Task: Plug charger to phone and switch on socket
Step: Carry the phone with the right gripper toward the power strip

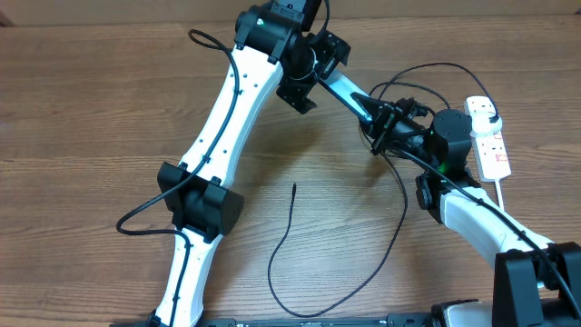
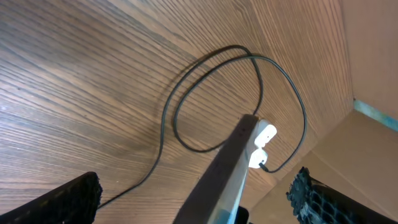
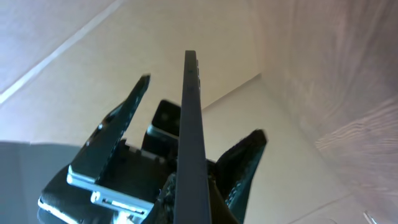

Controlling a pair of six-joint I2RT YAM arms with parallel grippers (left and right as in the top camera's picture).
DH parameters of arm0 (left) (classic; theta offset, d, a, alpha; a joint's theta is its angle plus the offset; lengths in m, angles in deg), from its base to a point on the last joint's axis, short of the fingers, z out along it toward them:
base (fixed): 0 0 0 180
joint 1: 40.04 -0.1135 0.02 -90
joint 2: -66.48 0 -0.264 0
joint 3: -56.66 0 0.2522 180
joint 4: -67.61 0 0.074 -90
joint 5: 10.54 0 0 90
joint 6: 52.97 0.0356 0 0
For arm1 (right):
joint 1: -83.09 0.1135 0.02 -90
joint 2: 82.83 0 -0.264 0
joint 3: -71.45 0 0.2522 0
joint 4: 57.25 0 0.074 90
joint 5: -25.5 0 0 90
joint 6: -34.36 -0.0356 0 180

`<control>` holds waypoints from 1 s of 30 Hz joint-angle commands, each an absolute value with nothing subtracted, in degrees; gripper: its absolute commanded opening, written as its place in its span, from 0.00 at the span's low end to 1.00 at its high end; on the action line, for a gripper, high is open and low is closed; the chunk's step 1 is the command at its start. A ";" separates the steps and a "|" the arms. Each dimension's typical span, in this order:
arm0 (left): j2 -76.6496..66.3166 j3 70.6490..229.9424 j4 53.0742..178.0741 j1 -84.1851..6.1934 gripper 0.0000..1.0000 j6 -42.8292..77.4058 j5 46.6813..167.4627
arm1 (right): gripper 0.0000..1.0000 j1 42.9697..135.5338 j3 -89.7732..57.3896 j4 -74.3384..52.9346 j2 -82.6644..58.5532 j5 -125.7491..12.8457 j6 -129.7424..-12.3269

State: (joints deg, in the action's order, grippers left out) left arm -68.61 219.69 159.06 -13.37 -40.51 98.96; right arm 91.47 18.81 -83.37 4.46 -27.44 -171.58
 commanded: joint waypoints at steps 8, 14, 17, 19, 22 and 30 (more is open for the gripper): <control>-67.14 221.00 156.52 -13.50 1.00 -38.37 98.81 | 0.04 91.71 17.89 -84.31 4.02 -28.73 -179.49; -67.25 220.89 151.47 -15.90 1.00 -30.85 104.25 | 0.04 91.21 17.92 -83.28 4.02 -30.43 -179.49; -67.25 220.89 150.51 -17.91 1.00 -27.66 107.16 | 0.03 90.18 17.92 -83.30 4.02 -30.58 -179.49; -67.27 220.89 150.53 -19.31 1.00 -25.02 109.69 | 0.04 89.31 17.92 -83.30 4.04 -30.58 -179.49; -67.27 220.89 150.21 -20.60 1.00 -22.17 112.34 | 0.04 88.02 17.92 -83.30 4.04 -30.85 -179.49; -67.27 215.34 139.04 -20.95 1.00 -20.91 121.96 | 0.04 85.83 17.92 -83.30 4.04 -31.50 -179.49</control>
